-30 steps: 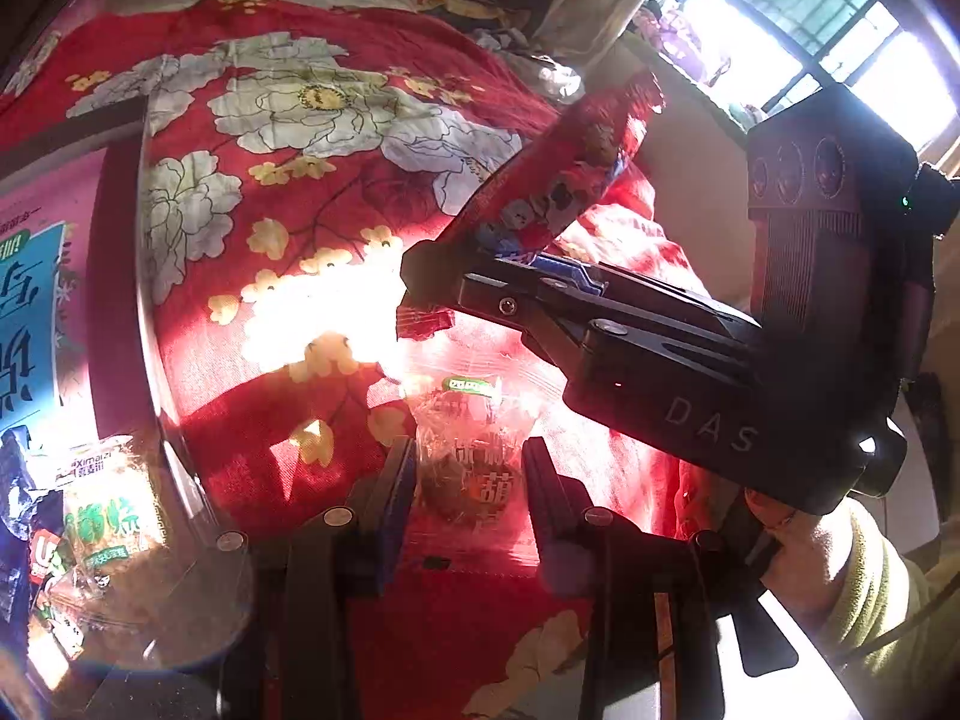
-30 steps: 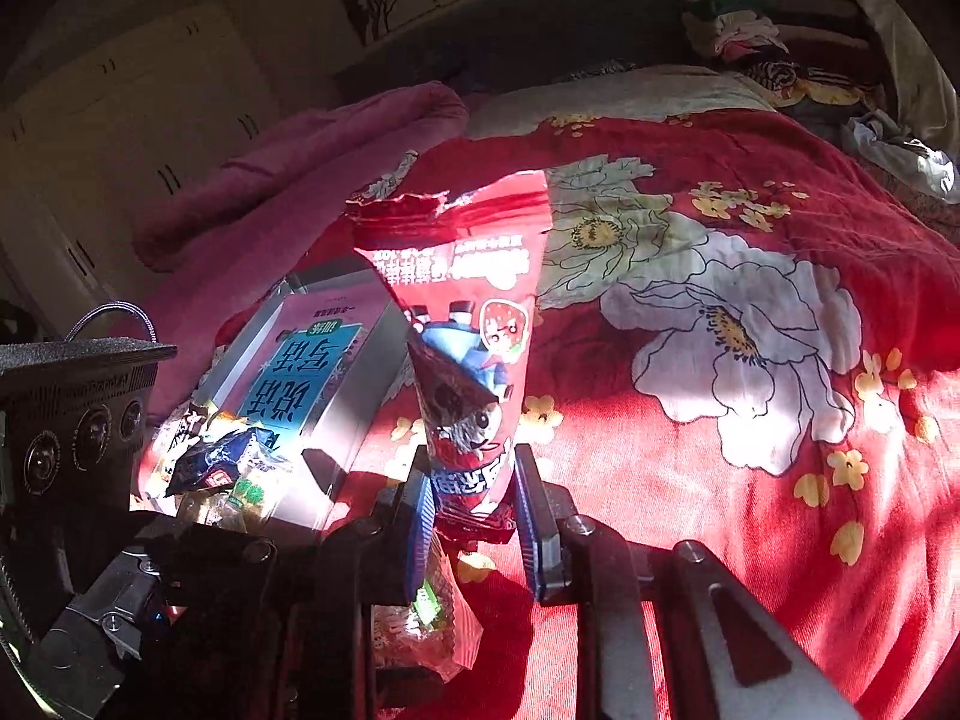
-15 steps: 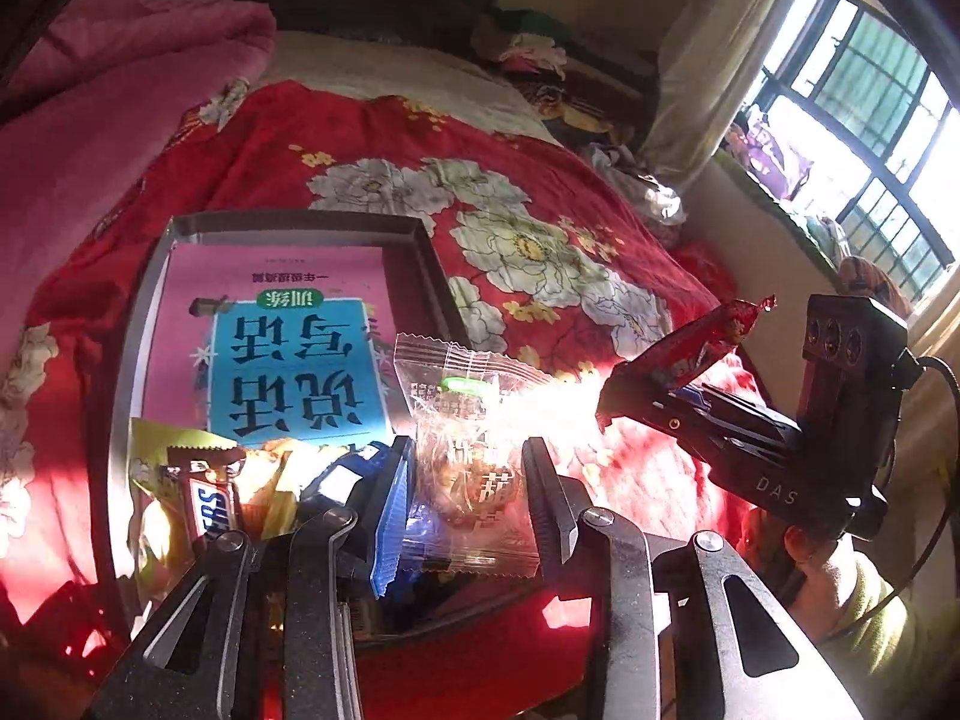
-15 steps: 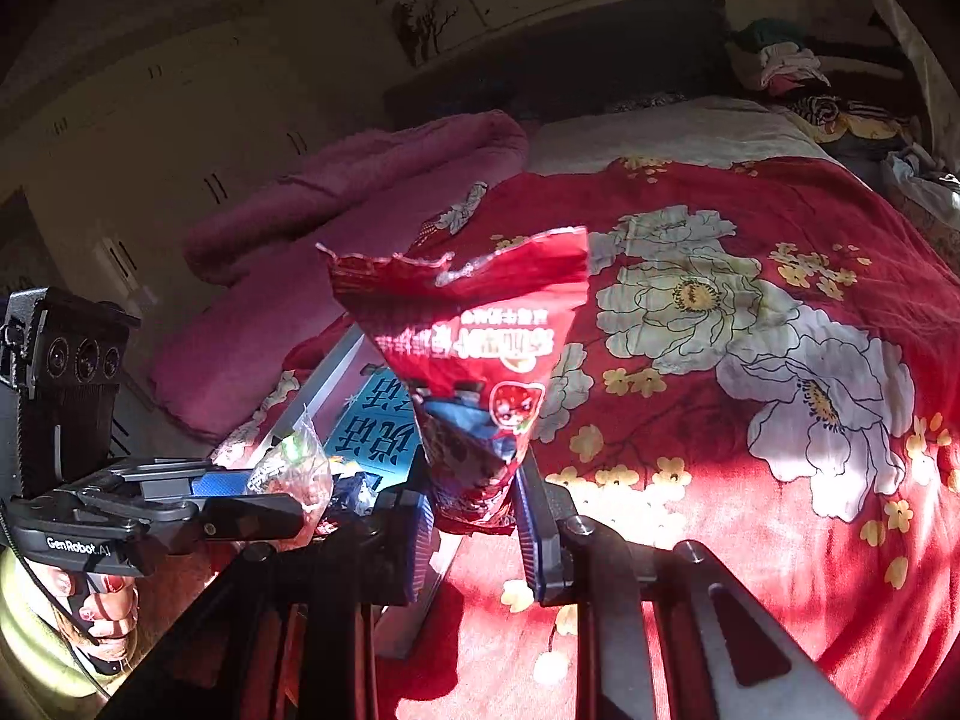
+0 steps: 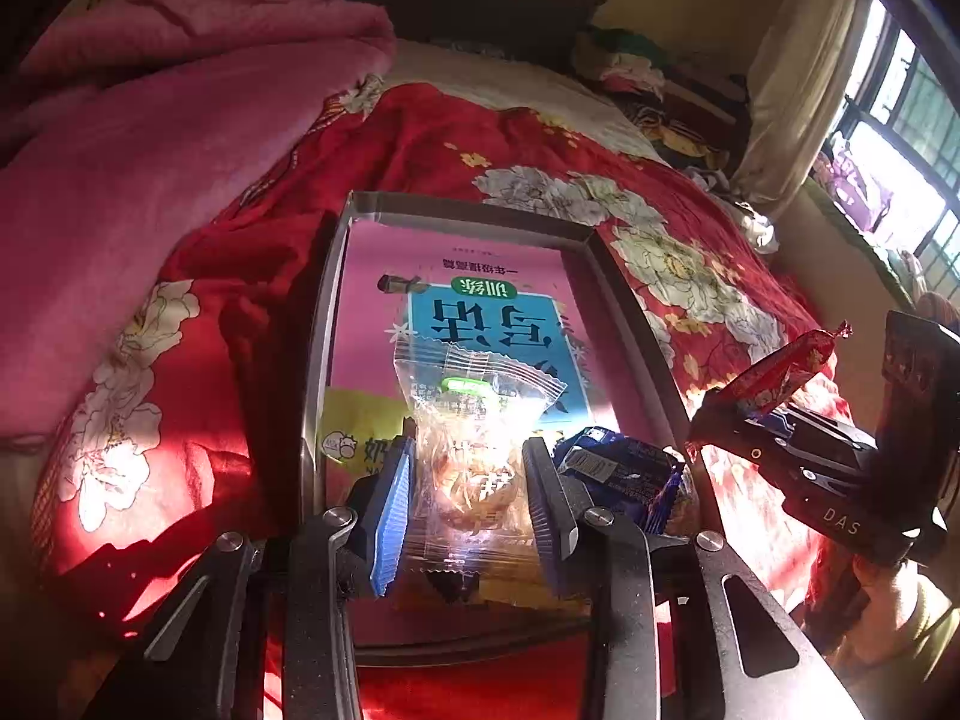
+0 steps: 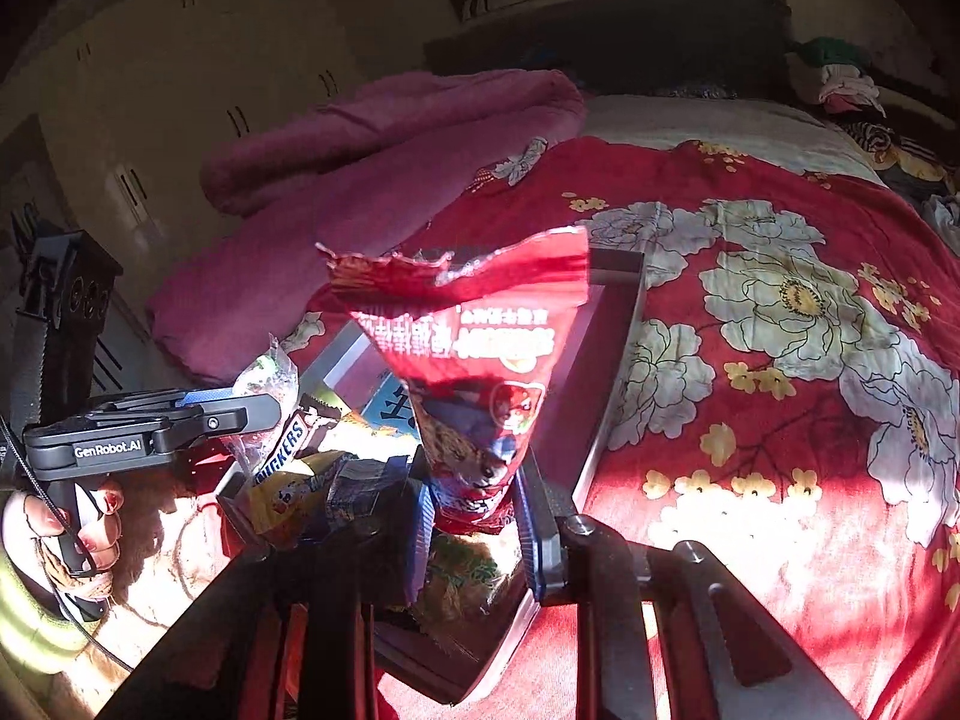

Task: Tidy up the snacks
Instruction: 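Lower both held bags into the tray and open both tools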

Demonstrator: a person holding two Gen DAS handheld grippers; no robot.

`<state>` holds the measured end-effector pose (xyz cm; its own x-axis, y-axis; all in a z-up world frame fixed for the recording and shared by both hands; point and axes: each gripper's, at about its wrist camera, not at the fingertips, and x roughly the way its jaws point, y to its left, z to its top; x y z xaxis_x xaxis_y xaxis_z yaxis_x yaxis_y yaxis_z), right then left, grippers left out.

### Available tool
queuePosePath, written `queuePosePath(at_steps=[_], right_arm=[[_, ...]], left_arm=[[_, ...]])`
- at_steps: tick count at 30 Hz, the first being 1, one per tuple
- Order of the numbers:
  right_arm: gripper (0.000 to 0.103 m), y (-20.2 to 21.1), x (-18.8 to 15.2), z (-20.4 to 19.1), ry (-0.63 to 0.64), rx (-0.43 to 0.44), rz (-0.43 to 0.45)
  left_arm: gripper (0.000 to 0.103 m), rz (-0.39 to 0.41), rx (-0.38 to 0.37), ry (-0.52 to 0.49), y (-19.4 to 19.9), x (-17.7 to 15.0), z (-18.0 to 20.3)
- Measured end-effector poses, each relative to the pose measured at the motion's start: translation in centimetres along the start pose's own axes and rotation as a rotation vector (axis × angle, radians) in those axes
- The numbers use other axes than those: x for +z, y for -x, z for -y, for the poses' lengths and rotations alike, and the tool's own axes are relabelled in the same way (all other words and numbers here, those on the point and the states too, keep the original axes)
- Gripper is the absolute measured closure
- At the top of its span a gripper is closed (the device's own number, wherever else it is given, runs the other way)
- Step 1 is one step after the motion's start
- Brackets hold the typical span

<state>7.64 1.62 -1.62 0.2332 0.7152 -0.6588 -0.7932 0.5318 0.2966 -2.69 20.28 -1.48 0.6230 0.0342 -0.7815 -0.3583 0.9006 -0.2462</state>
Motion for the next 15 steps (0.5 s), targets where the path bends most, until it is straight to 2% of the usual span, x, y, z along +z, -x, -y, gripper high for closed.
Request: queuePosePath(at_steps=[8,15], right_arm=[[0.078,-1.2,-0.9,0.2,-0.007,-0.05,-0.03],[0.076,-0.9,-1.1,0.2,-0.013,-0.035,-0.036]], left_arm=[[0.065,-0.006,-0.015,0.012,-0.5,-0.2,-0.4],[0.065,-0.013,-0.016,0.006,-0.4,-0.2,-0.1]])
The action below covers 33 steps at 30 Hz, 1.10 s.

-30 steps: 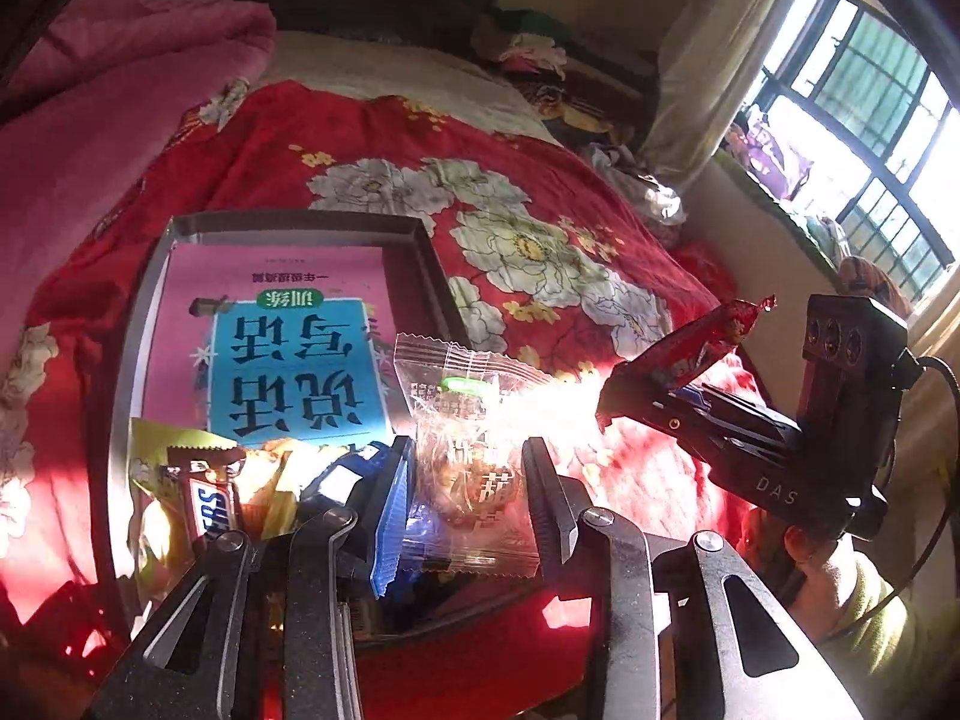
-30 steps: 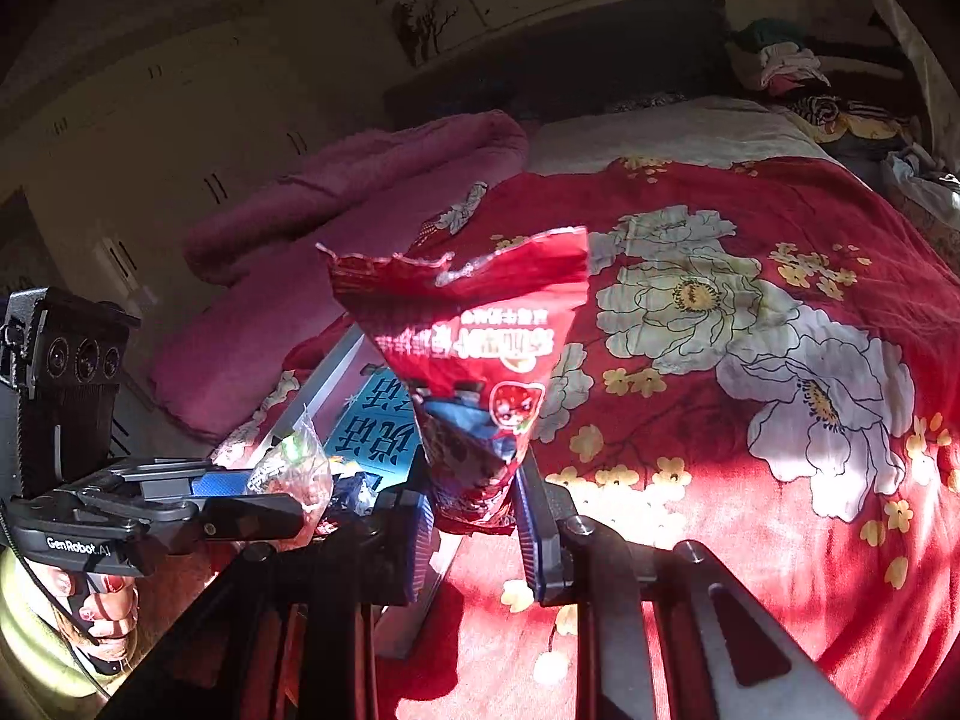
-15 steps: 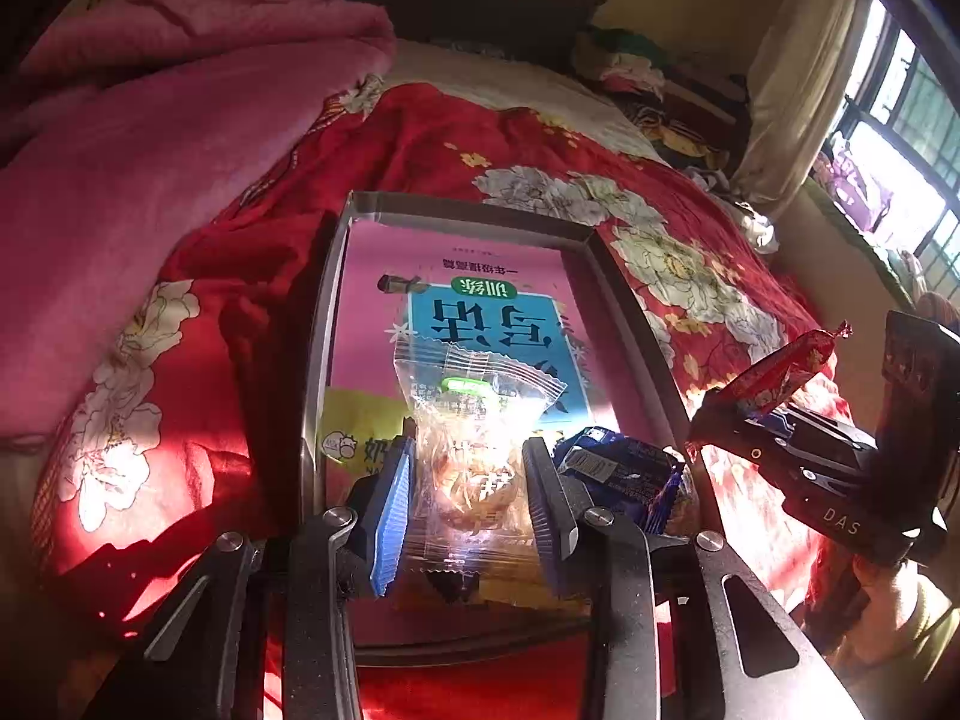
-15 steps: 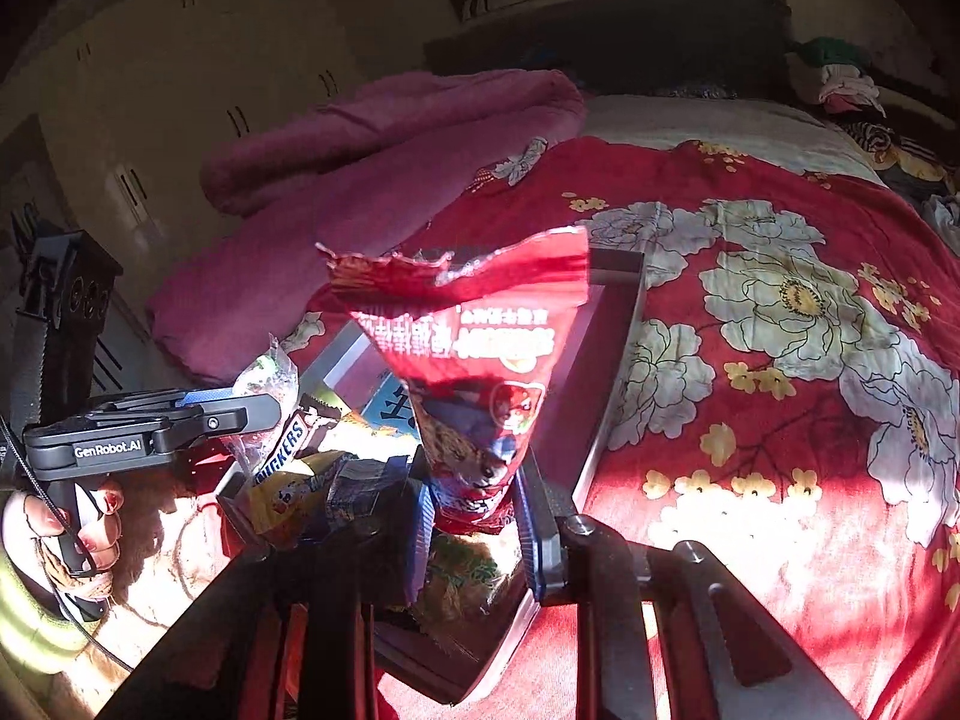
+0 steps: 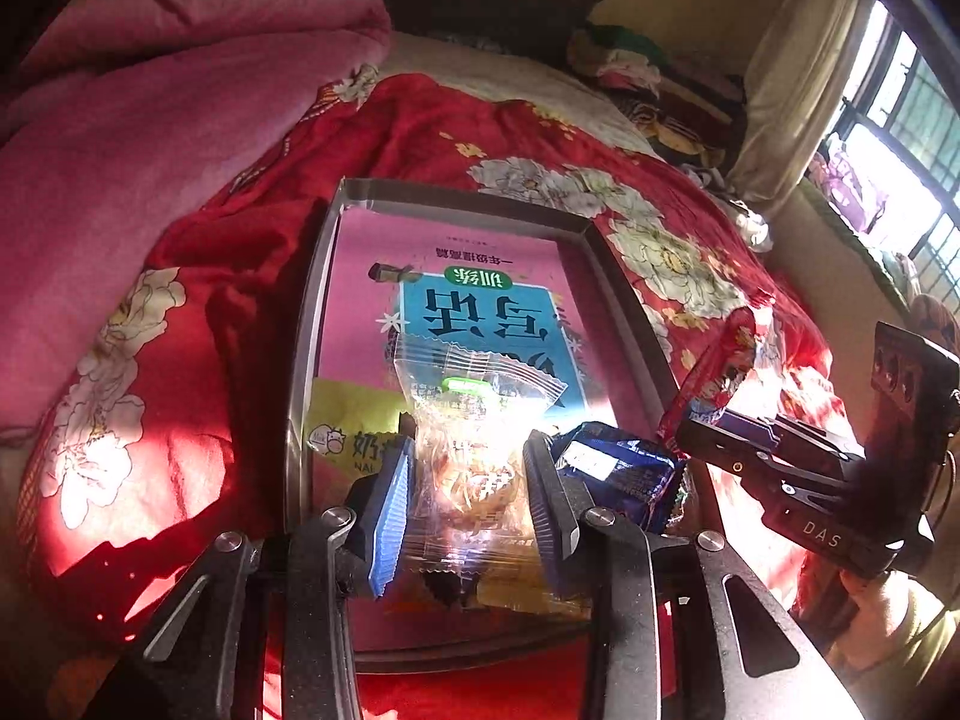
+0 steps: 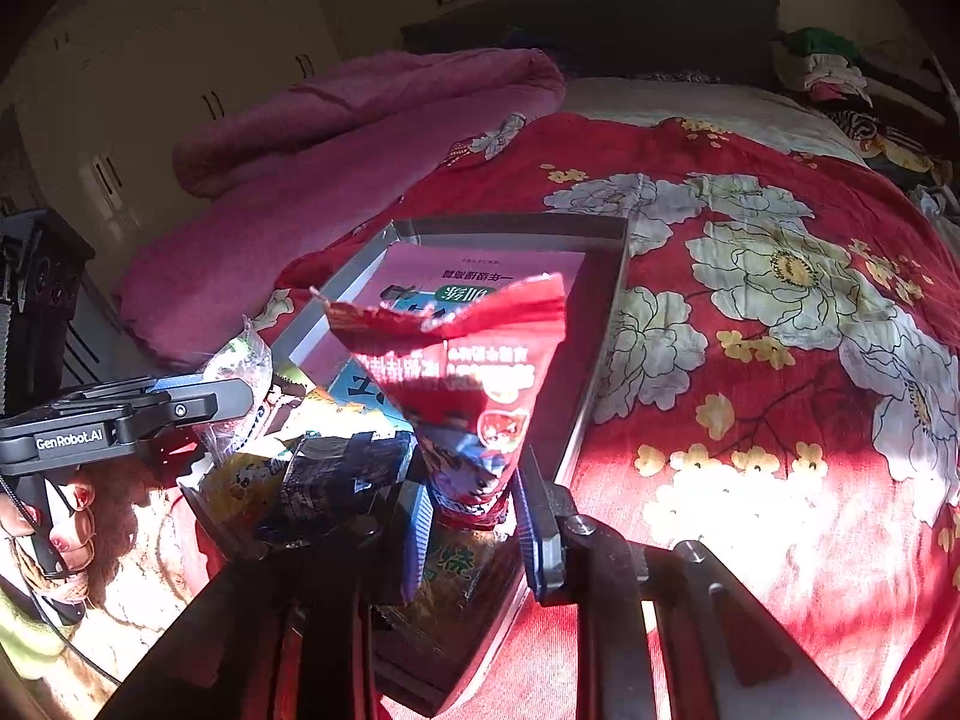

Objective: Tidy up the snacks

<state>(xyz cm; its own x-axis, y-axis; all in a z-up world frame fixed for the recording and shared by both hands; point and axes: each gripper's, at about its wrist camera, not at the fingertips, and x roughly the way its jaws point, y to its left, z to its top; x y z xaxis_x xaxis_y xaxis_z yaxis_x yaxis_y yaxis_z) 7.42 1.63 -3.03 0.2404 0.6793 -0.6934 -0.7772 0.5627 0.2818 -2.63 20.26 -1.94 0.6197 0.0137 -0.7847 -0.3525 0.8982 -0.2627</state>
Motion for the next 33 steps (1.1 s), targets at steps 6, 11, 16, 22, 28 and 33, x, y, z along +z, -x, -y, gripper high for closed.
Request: queuePosePath(at_steps=[6,11,16,22,28,33], right_arm=[[0.068,0.5,0.0,-0.2,0.003,0.008,0.002],[0.062,1.4,0.0,-0.4,0.002,0.009,0.018],[0.056,2.3,0.0,-0.7,0.011,0.002,0.035],[0.048,3.8,-0.1,-1.5,0.034,-0.015,0.068],[0.04,6.6,-0.5,-3.0,0.096,-0.052,0.121],[0.028,9.3,-1.7,-4.3,0.109,-0.058,0.134]], left_arm=[[0.064,-0.004,0.001,-0.009,0.0,0.0,0.4],[0.062,-0.002,0.005,-0.017,0.0,-0.1,0.7],[0.048,0.012,0.0,-0.02,0.4,0.0,1.0],[0.034,0.036,0.016,-0.027,1.6,0.3,1.8],[0.027,0.088,0.007,-0.018,4.3,0.0,3.6],[0.026,0.067,0.02,0.019,5.8,-2.6,5.0]])
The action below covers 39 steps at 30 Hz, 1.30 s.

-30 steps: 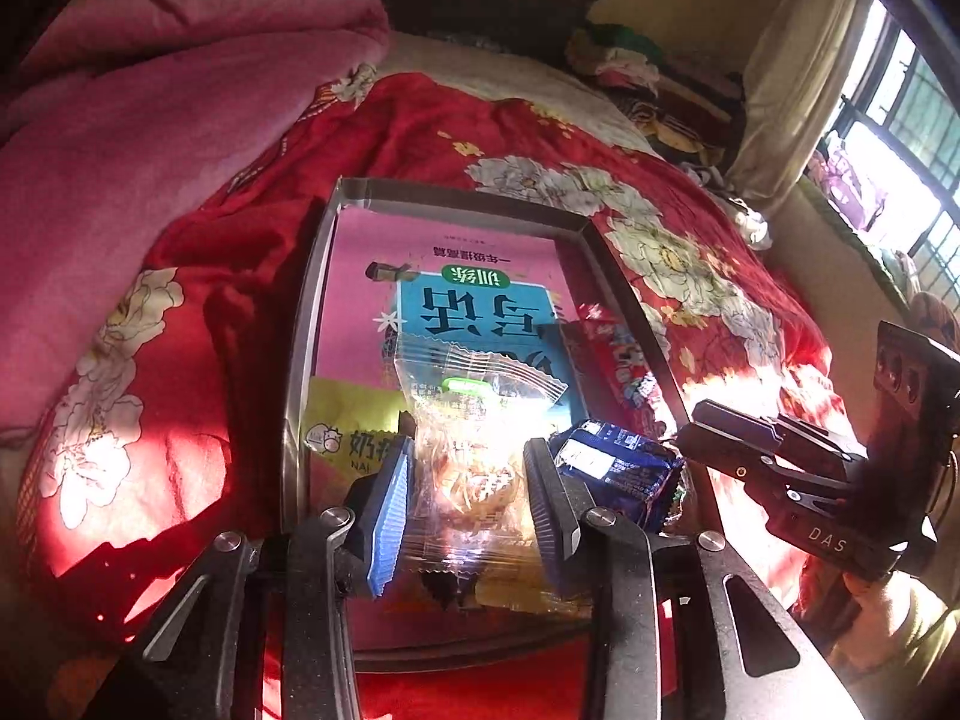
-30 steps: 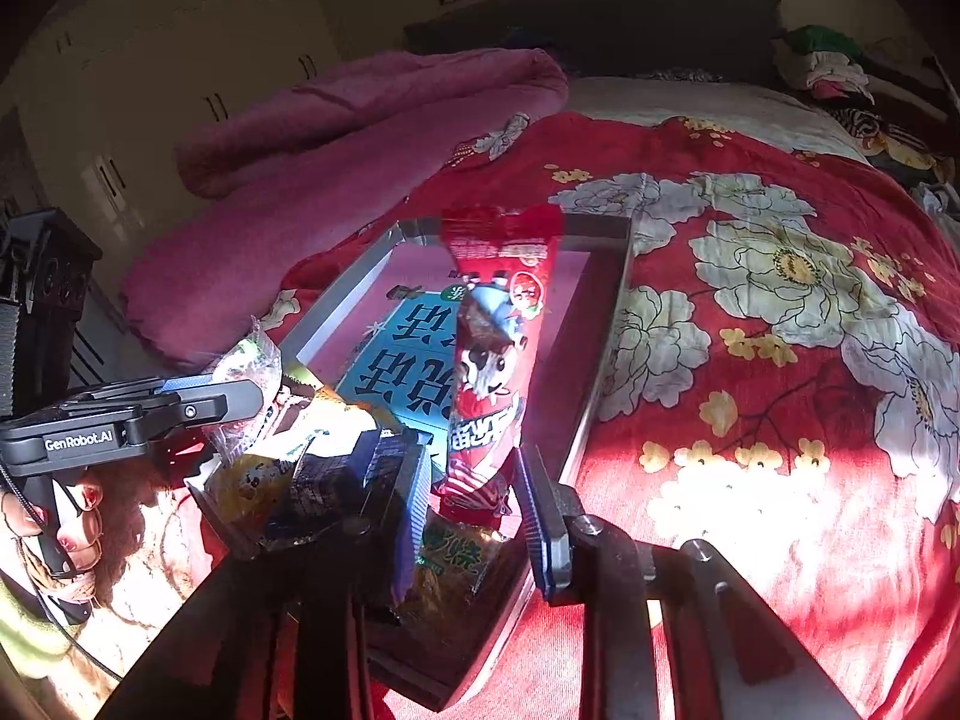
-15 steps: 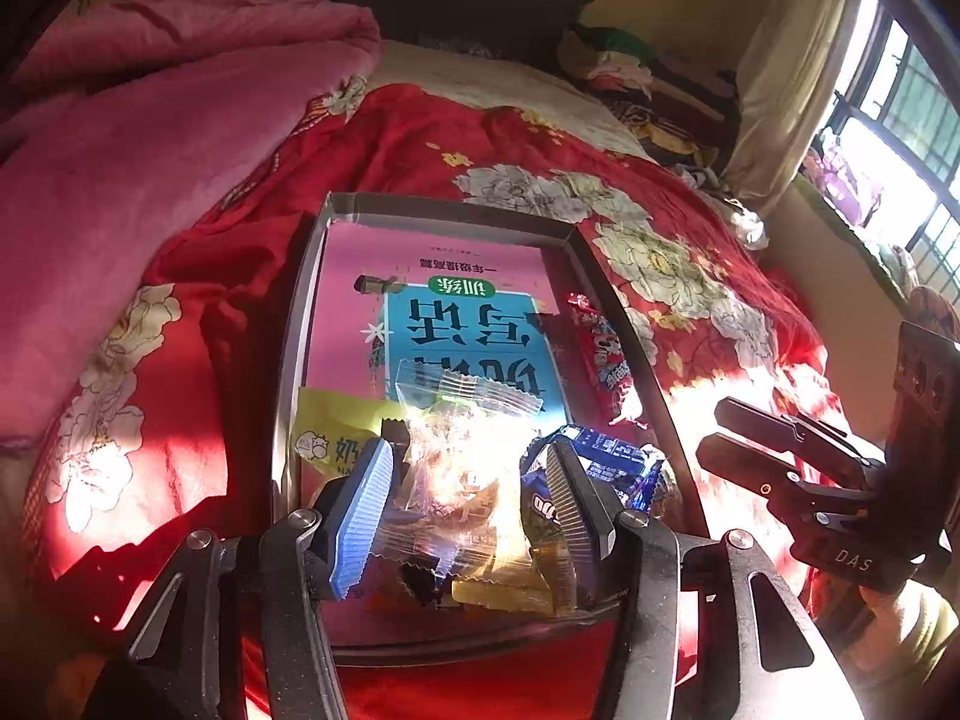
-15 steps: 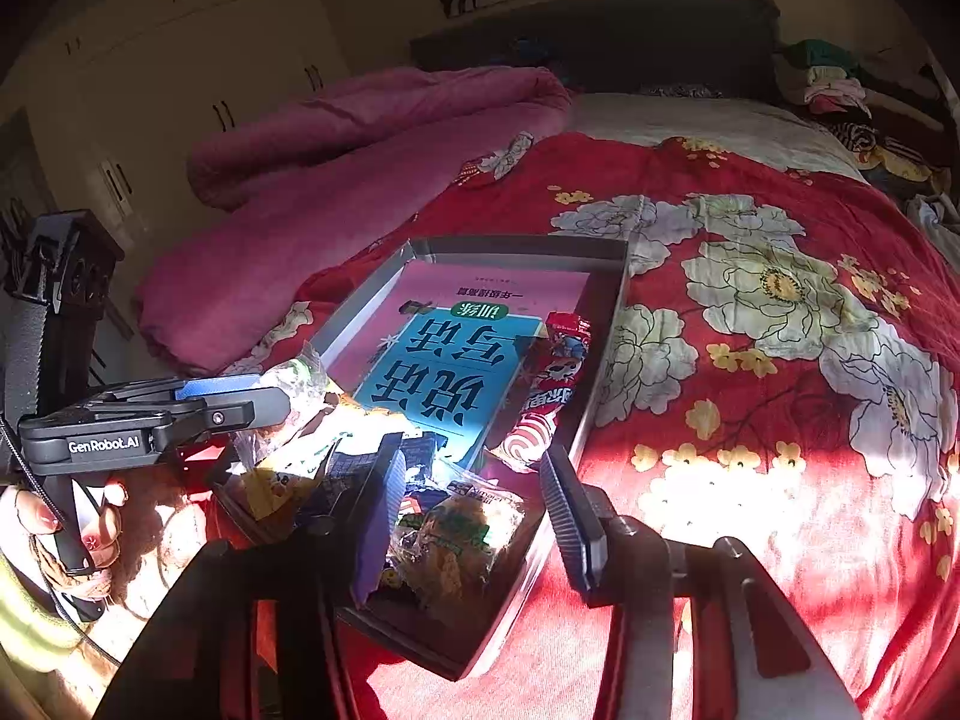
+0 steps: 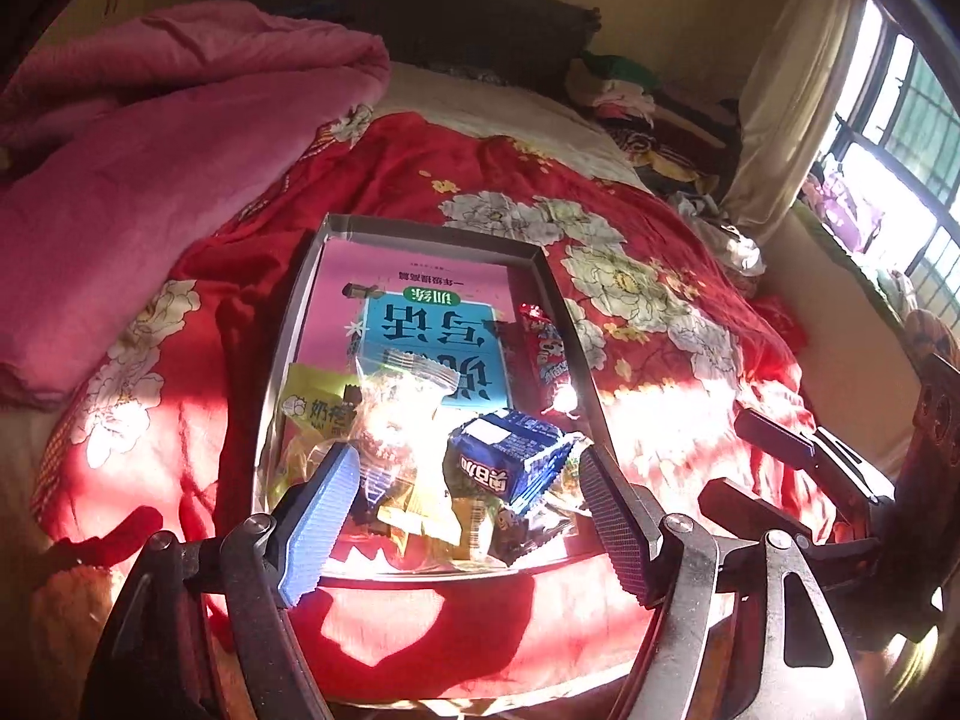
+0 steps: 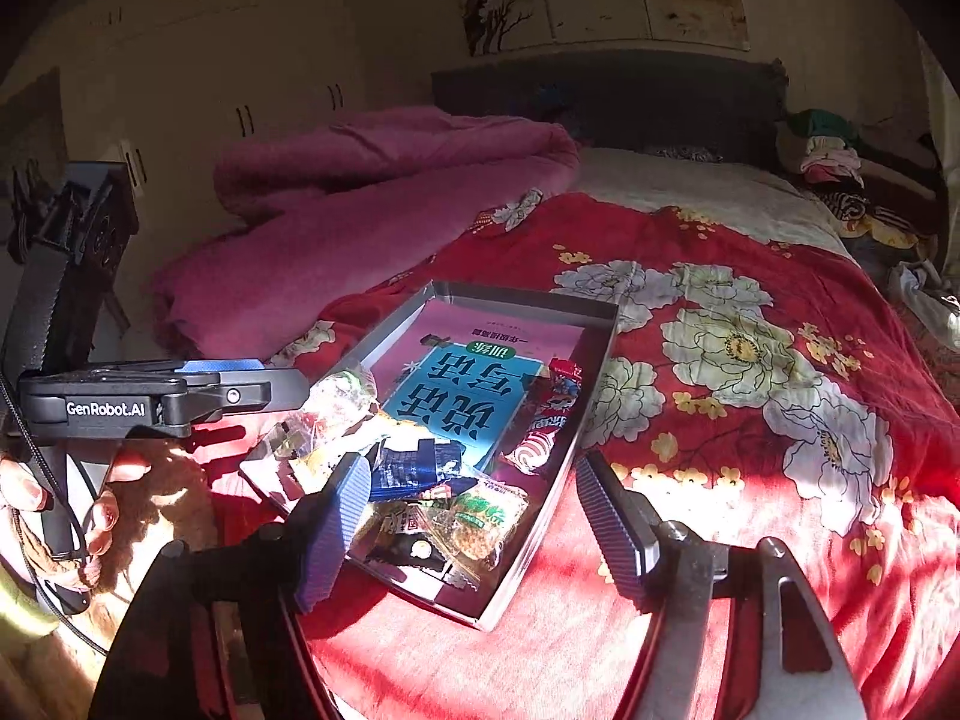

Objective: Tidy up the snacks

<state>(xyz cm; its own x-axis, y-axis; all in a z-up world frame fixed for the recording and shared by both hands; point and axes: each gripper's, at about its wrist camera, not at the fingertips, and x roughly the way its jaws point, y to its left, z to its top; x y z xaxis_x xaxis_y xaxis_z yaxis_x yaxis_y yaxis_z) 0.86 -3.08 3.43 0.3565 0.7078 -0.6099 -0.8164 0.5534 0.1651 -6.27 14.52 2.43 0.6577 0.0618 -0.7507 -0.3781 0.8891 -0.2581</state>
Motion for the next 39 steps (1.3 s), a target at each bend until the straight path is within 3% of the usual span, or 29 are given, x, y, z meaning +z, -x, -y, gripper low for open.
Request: queuePosePath(at_steps=[11,24,39], right_arm=[[0.012,3.7,-2.2,-1.5,-0.042,-0.036,-0.014],[0.003,5.2,-3.1,-1.9,-0.038,-0.077,-0.012],[0.002,5.3,-3.3,-1.8,-0.05,-0.081,-0.017]], left_arm=[[0.025,-0.072,0.049,0.045,2.0,-5.4,1.3],[0.025,-0.035,0.07,-0.017,3.3,-5.1,3.0],[0.025,-0.025,0.084,-0.017,3.8,-5.0,2.7]])
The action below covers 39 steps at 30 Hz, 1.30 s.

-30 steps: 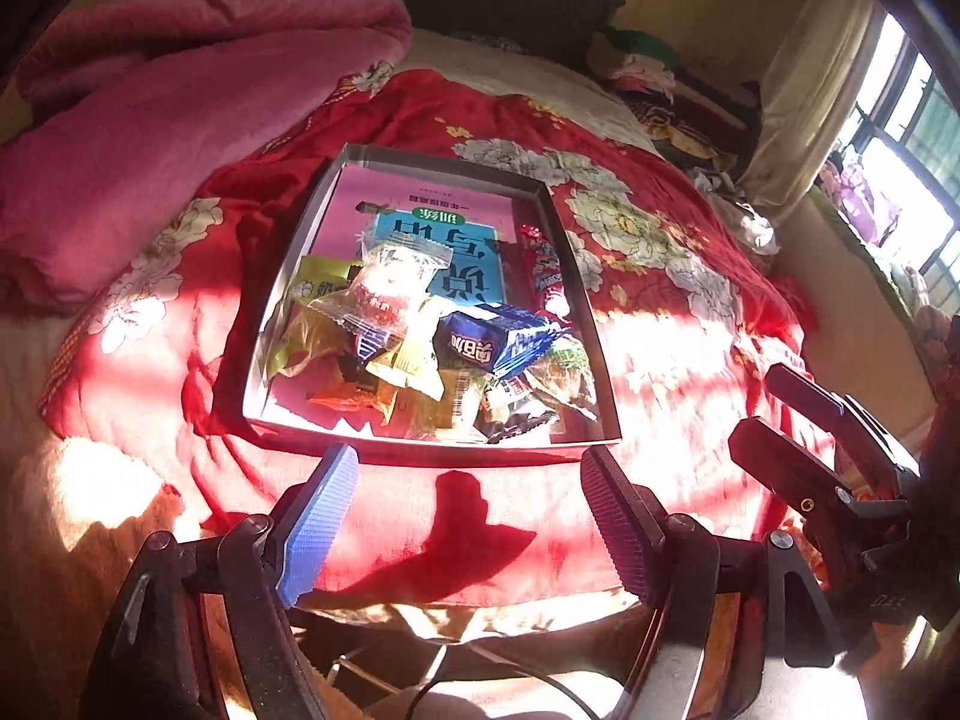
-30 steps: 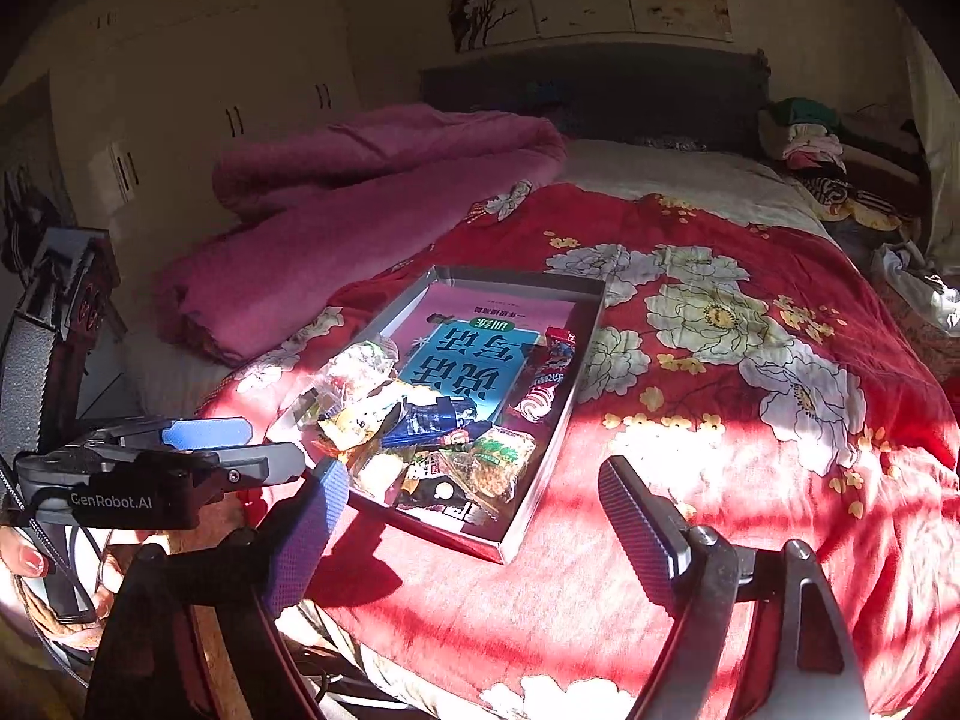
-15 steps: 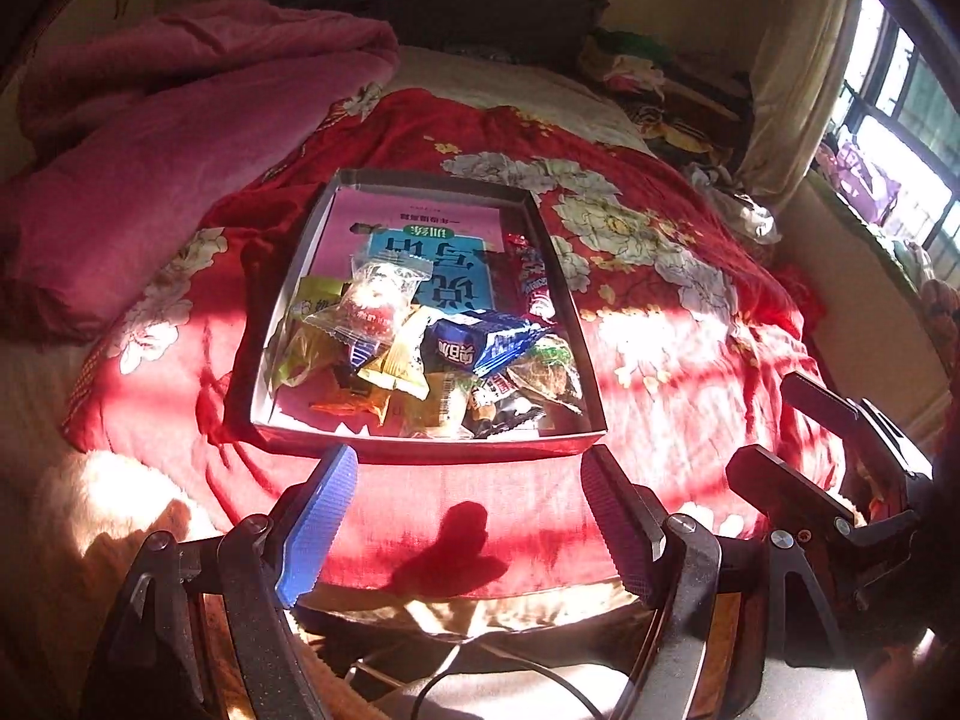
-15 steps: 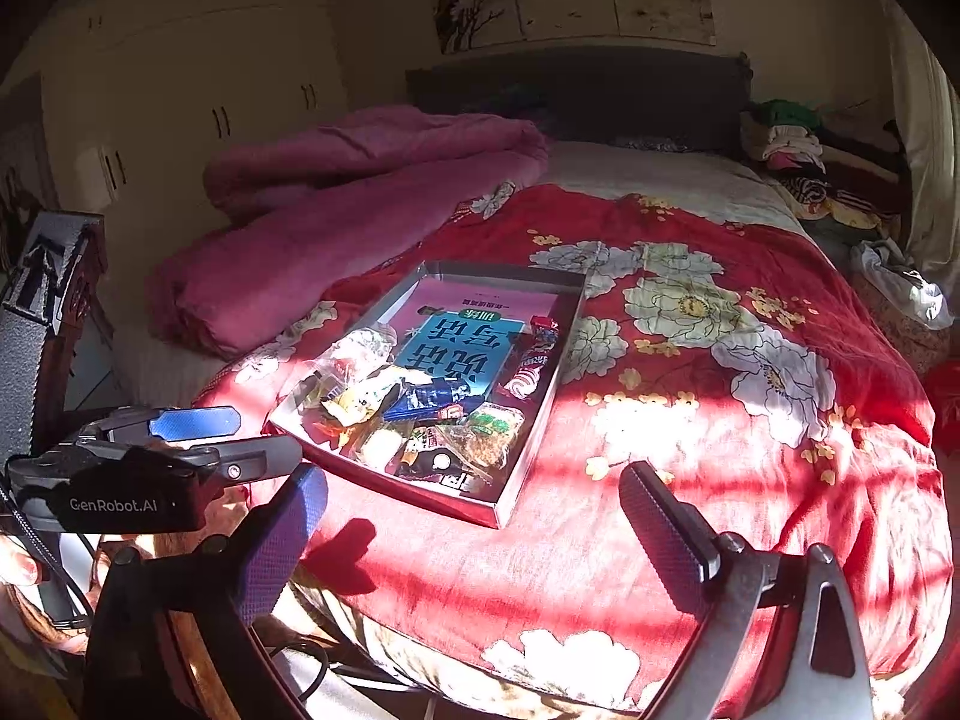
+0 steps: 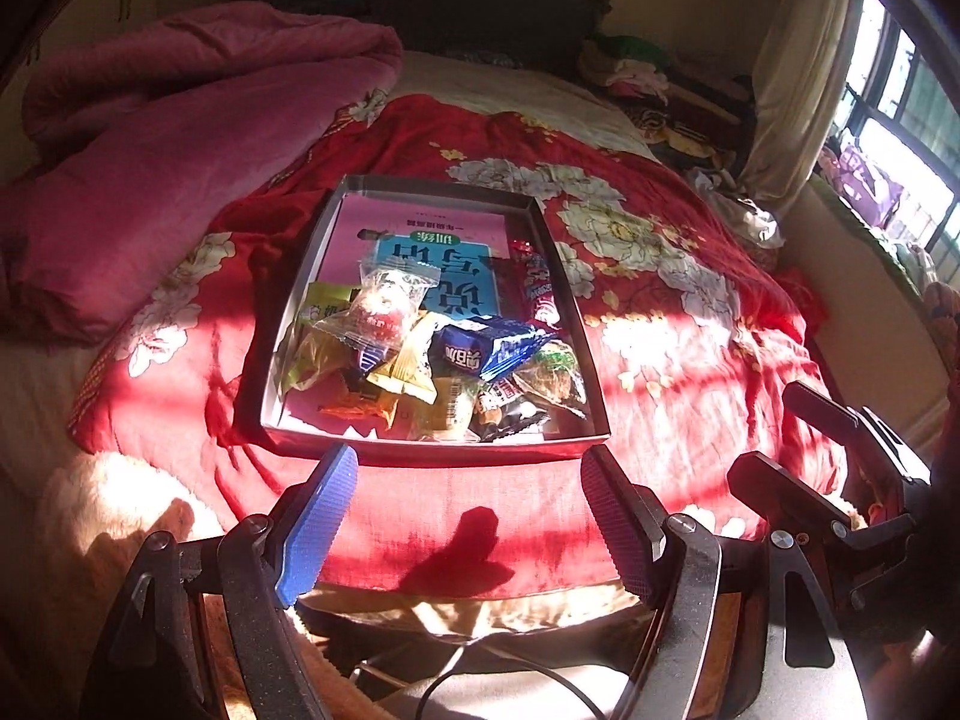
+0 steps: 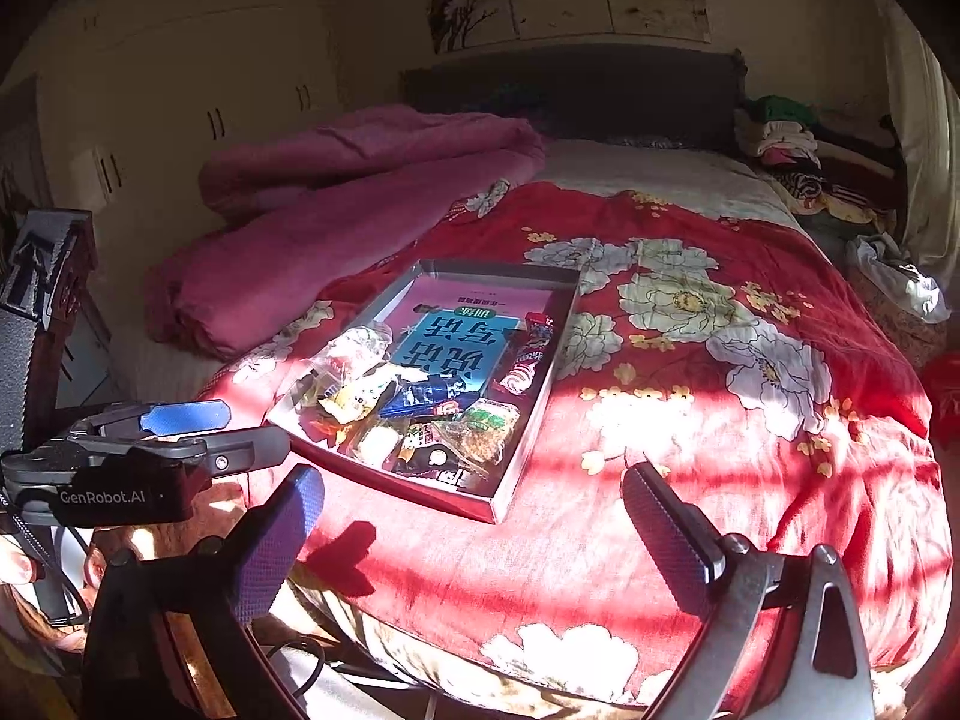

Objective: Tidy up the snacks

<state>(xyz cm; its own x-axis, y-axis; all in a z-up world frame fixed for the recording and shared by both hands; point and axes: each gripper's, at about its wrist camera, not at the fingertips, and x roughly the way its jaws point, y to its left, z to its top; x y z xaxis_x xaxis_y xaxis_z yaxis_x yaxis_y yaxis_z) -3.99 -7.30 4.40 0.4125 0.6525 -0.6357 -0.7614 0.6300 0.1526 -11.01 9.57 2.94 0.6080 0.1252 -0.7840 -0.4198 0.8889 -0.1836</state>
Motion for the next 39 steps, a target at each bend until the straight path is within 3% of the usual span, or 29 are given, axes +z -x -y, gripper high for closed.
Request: queuePosePath(at_steps=[33,39], right_arm=[[0.002,0.2,0.2,-0.3,0.008,-0.009,0.009],[0.002,0.1,0.2,-0.1,0.004,-0.026,0.001]], left_arm=[[0.025,0.02,0.057,-0.027,0.4,0.2,0.1],[0.025,-0.04,0.081,-0.003,-1.0,0.3,-0.7]])
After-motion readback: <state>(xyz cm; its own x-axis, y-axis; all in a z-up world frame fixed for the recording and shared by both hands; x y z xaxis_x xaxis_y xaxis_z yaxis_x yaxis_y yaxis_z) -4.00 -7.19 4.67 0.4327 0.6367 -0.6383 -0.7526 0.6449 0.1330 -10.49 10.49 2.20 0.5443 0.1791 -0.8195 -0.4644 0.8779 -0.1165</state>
